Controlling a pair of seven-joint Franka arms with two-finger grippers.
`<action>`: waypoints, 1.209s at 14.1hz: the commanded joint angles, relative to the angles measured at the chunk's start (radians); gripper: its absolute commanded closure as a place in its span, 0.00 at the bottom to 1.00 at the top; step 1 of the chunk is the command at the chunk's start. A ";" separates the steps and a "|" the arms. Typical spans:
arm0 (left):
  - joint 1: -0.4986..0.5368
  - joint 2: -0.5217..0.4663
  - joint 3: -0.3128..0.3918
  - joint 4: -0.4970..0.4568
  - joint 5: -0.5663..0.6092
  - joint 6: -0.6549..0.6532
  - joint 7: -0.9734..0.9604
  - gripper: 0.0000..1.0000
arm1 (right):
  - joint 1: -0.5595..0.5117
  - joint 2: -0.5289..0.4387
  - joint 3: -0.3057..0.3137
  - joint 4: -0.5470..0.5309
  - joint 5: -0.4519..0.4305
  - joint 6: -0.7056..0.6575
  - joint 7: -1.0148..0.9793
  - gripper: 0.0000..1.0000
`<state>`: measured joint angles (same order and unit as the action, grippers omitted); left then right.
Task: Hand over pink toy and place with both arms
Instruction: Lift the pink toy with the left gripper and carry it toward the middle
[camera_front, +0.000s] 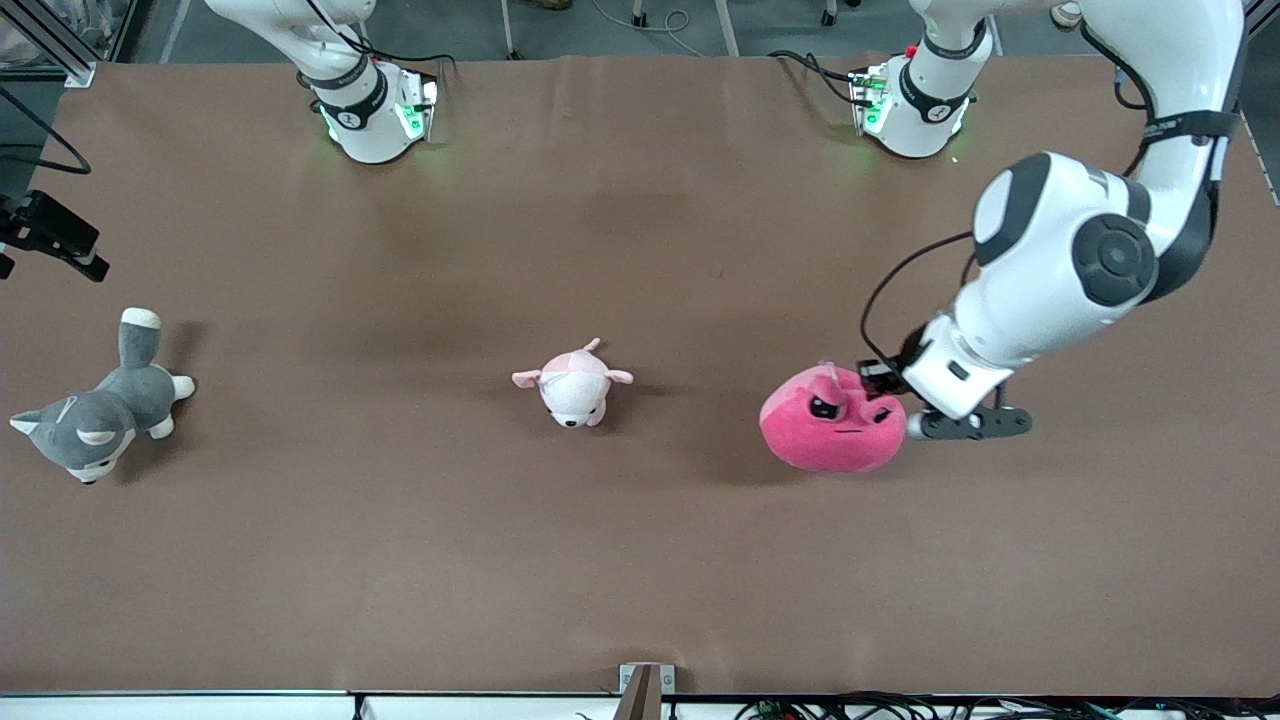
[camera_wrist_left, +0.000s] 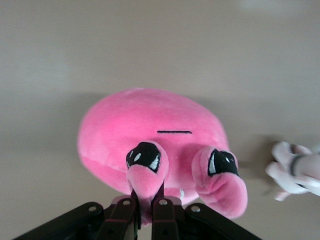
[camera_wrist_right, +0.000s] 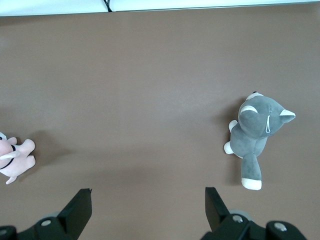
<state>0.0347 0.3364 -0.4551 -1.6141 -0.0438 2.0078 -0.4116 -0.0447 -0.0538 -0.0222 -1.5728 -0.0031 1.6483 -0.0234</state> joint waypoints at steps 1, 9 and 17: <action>-0.096 -0.004 -0.005 0.080 0.007 -0.027 -0.076 0.99 | 0.000 -0.004 -0.001 -0.001 -0.011 -0.004 0.000 0.00; -0.330 0.026 -0.004 0.243 -0.001 -0.023 -0.331 0.99 | -0.003 -0.003 -0.001 0.002 0.000 0.007 0.007 0.00; -0.513 0.050 0.003 0.270 -0.001 0.097 -0.449 1.00 | 0.006 0.017 0.004 0.002 0.003 -0.007 -0.003 0.00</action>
<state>-0.4558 0.3609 -0.4612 -1.3833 -0.0437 2.0878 -0.8494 -0.0434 -0.0382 -0.0161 -1.5731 -0.0023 1.6481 -0.0234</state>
